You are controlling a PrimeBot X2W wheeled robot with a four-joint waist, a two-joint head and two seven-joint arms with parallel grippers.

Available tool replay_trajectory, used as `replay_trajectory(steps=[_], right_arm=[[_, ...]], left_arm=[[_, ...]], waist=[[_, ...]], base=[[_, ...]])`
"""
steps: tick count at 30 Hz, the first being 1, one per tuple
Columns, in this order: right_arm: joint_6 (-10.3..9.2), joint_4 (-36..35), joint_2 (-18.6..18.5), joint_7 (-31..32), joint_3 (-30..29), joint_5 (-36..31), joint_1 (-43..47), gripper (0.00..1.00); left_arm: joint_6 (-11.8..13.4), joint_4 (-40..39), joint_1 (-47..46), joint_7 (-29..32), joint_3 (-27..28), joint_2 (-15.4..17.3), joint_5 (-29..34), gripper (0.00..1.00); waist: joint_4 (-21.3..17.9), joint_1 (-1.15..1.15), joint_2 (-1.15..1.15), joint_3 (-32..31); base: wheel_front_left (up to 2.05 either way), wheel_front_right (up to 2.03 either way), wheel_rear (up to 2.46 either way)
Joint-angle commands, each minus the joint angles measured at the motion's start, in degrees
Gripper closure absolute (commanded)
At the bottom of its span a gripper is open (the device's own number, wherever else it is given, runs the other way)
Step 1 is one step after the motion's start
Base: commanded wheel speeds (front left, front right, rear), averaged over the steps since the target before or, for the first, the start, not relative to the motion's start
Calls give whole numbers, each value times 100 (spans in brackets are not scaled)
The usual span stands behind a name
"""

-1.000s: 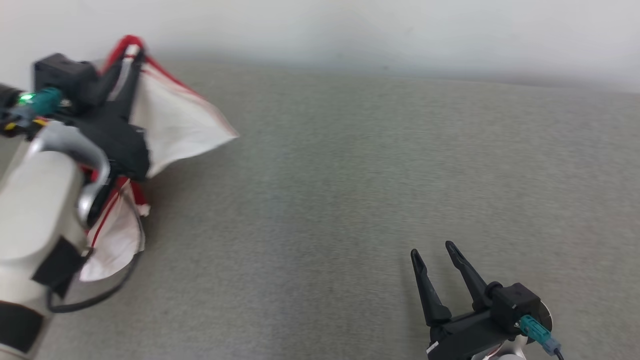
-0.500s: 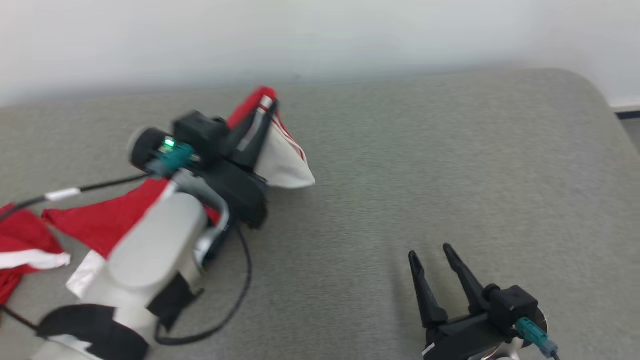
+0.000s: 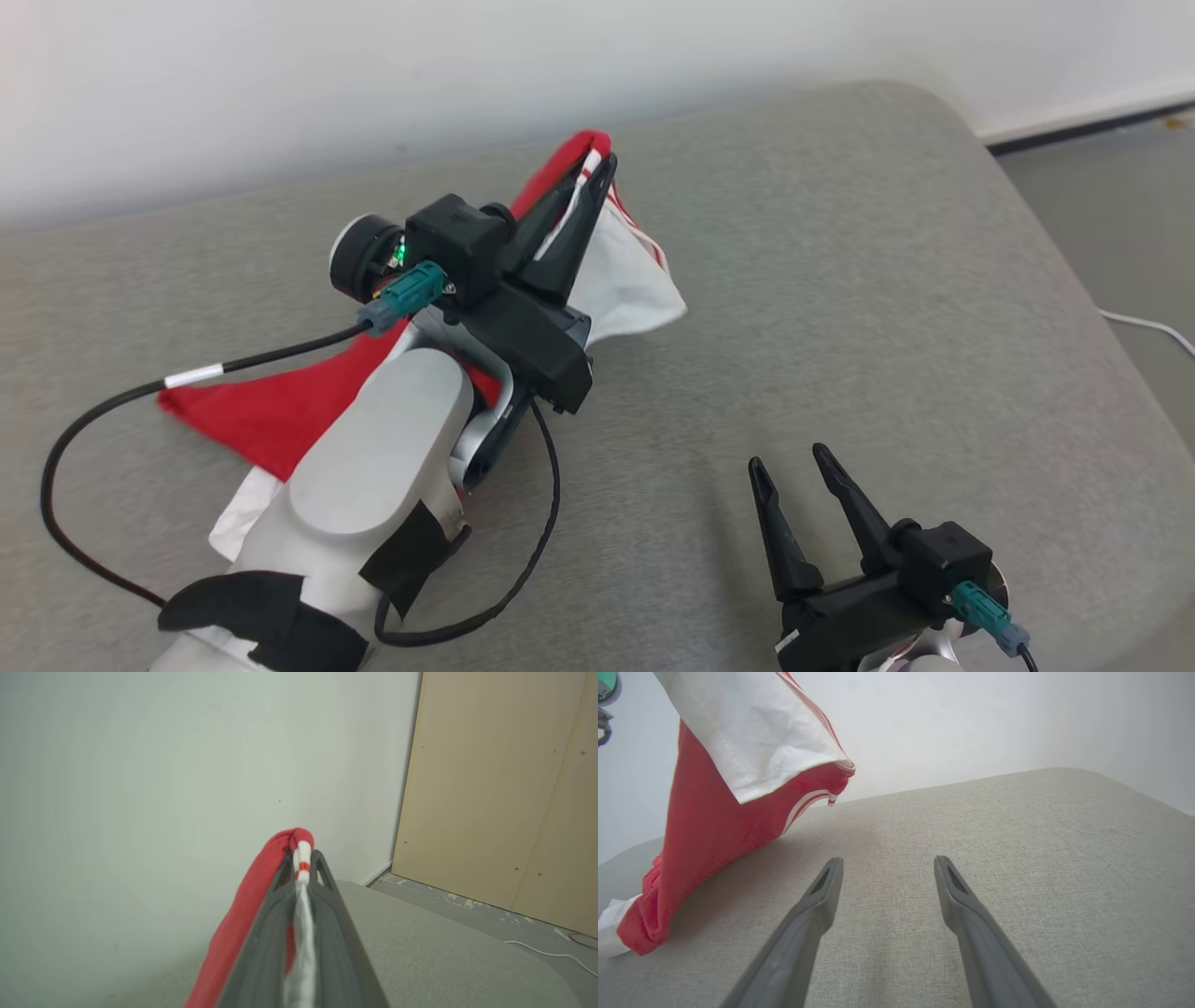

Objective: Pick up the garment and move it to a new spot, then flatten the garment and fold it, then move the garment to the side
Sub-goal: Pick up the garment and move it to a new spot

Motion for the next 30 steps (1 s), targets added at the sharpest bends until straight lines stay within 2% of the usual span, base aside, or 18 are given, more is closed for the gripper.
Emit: replay_trajectory(steps=[1,3,4,5,10,16,23,30], right_arm=[[-12,-17,19,-4,-5,20,-26,0],[-12,-15,33,-4,-26,26,-21,0],[-12,-23,37,-4,-32,29,-12,0],[-12,-32,41,-4,-55,35,5,0],[-12,-72,60,-4,-186,6,55,0],[-12,-121,71,-4,-235,-65,-13,0],[-12,-149,43,-4,-315,-149,34,0],[-12,-133,24,-4,-350,-191,145,0]], left_arm=[[22,-21,68,-18,143,-40,110,100],[51,47,162,-18,361,-83,241,100],[60,86,211,-18,446,-105,300,53],[78,129,250,-18,524,-123,365,0],[115,352,513,-19,903,-93,698,0],[152,259,1027,-19,1360,70,986,0],[274,-161,2056,-19,2125,195,1304,0],[372,-848,3237,-19,3054,142,1607,0]], waist=[[-325,0,0,157],[-417,0,0,188],[-445,0,0,198],[-459,0,0,209],[-347,0,0,246],[-108,0,0,216],[319,0,0,68],[658,0,0,-176]], base=[[0,0,0],[0,0,0],[0,0,0],[0,0,0],[0,0,0],[0,0,0],[0,0,0],[0,0,0]])
